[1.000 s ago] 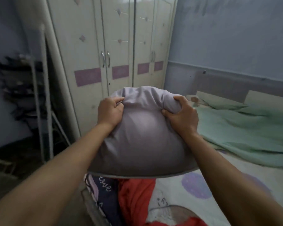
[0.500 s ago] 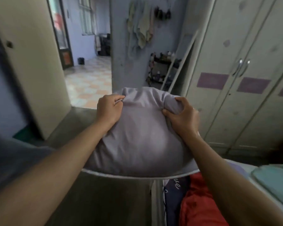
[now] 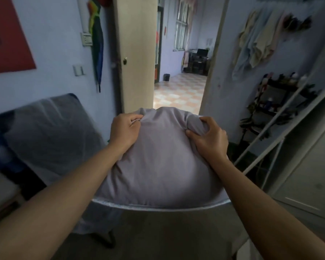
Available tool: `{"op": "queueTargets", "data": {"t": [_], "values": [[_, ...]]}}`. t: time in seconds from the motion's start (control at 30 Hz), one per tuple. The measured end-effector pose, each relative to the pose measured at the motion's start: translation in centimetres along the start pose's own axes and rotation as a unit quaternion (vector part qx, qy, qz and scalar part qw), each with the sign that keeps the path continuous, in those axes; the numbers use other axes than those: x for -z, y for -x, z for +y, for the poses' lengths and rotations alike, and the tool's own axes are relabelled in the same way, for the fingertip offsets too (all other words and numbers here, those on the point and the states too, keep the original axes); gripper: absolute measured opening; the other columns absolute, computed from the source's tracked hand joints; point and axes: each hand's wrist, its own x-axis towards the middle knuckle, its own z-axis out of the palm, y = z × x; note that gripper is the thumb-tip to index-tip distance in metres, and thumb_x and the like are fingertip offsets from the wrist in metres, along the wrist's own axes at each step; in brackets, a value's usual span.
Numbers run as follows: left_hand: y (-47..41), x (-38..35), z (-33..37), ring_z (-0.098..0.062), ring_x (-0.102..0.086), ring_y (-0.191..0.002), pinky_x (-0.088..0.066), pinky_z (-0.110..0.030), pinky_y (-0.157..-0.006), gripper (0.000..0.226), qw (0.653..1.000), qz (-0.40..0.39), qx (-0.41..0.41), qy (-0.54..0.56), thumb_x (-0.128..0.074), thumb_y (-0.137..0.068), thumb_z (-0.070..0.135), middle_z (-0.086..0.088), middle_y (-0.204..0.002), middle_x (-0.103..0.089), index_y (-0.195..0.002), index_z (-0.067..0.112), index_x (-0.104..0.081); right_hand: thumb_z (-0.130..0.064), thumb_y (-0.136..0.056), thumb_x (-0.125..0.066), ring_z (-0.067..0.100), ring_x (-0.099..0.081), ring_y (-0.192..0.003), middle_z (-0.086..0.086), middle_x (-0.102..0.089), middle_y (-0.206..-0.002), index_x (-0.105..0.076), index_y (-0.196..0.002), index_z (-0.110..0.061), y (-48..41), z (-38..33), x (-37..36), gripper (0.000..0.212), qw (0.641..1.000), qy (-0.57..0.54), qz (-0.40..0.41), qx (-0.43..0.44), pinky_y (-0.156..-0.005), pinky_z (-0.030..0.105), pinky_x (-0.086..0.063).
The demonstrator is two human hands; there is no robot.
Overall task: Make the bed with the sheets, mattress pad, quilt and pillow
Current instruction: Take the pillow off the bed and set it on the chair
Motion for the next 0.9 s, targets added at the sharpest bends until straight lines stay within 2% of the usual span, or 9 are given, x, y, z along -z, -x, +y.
{"op": "queueTargets", "data": {"t": [0.13, 0.27, 0.4, 0.47, 0.57, 0.73, 0.9], "values": [[-3.0, 2.7, -5.4, -0.027, -0.067, -0.097, -0.053, -0.033, -0.087, 0.029, 1.000, 0.003, 0.013, -0.014, -0.052, -0.083, 0.000, -0.010, -0.103, -0.072, -0.103, 0.006, -0.073, -0.051, -0.074, -0.073, 0.022, -0.064, -0.094, -0.003, -0.068, -0.108, -0.056, -0.119, -0.030, -1.1, -3.1, -5.5, 0.053, 1.000, -0.009, -0.016, 0.020, -0.078, 0.035, -0.053], [-5.7, 4.9, -10.0, -0.025, -0.066, -0.100, -0.053, -0.036, -0.091, 0.035, 0.999, -0.004, 0.037, -0.017, -0.049, -0.080, 0.014, -0.009, -0.106, -0.072, -0.105, 0.008, -0.072, -0.051, -0.073, -0.072, 0.020, -0.065, -0.093, -0.006, -0.068, -0.109, -0.055, -0.118, -0.031, -2.7, -5.5, -11.2, 0.052, 0.999, -0.017, -0.032, 0.029, -0.080, 0.040, -0.055], [-8.1, 5.4, -13.7, -0.023, -0.066, -0.100, -0.048, -0.025, -0.089, 0.028, 0.999, 0.011, 0.042, -0.031, -0.052, -0.085, -0.001, -0.012, -0.107, -0.071, -0.106, 0.002, -0.071, -0.053, -0.074, -0.071, 0.019, -0.064, -0.093, -0.007, -0.067, -0.108, -0.054, -0.118, -0.033, -4.6, -6.4, -16.2, 0.051, 0.998, -0.025, -0.051, 0.032, -0.081, 0.040, -0.055], [-9.8, 5.3, -15.9, -0.019, -0.064, -0.101, -0.045, -0.020, -0.088, 0.028, 0.998, 0.017, 0.053, -0.040, -0.052, -0.085, -0.002, -0.012, -0.108, -0.070, -0.107, 0.001, -0.070, -0.055, -0.073, -0.069, 0.021, -0.064, -0.093, -0.008, -0.068, -0.107, -0.053, -0.116, -0.036, -6.2, -6.7, -19.3, 0.050, 0.997, -0.025, -0.064, 0.036, -0.079, 0.042, -0.055], [-12.3, 4.7, -19.5, -0.022, -0.065, -0.103, -0.043, -0.016, -0.086, 0.028, 0.996, 0.023, 0.055, -0.067, -0.053, -0.085, -0.003, -0.013, -0.108, -0.070, -0.106, 0.001, -0.070, -0.055, -0.072, -0.069, 0.023, -0.064, -0.094, -0.006, -0.067, -0.107, -0.053, -0.115, -0.036, -8.6, -6.6, -24.1, 0.049, 0.995, -0.037, -0.082, 0.041, -0.079, 0.044, -0.054], [-17.3, 3.2, -26.0, -0.025, -0.068, -0.095, -0.053, -0.030, -0.086, 0.031, 0.993, 0.030, 0.055, -0.096, -0.050, -0.080, 0.008, -0.014, -0.102, -0.072, -0.101, 0.002, -0.072, -0.055, -0.073, -0.068, 0.025, -0.063, -0.100, -0.006, -0.065, -0.112, -0.051, -0.116, -0.036, -13.2, -6.3, -32.2, 0.050, 0.991, -0.048, -0.122, 0.028, -0.084, 0.044, -0.052], [-21.3, 1.9, -31.8, -0.025, -0.068, -0.095, -0.055, -0.036, -0.085, 0.040, 0.991, 0.002, 0.077, -0.113, -0.045, -0.078, 0.019, -0.012, -0.103, -0.072, -0.103, 0.004, -0.072, -0.054, -0.073, -0.069, 0.030, -0.063, -0.099, -0.002, -0.067, -0.110, -0.052, -0.117, -0.035, -15.5, -6.0, -39.0, 0.050, 0.990, -0.050, -0.129, 0.003, -0.085, 0.044, -0.051]]}}
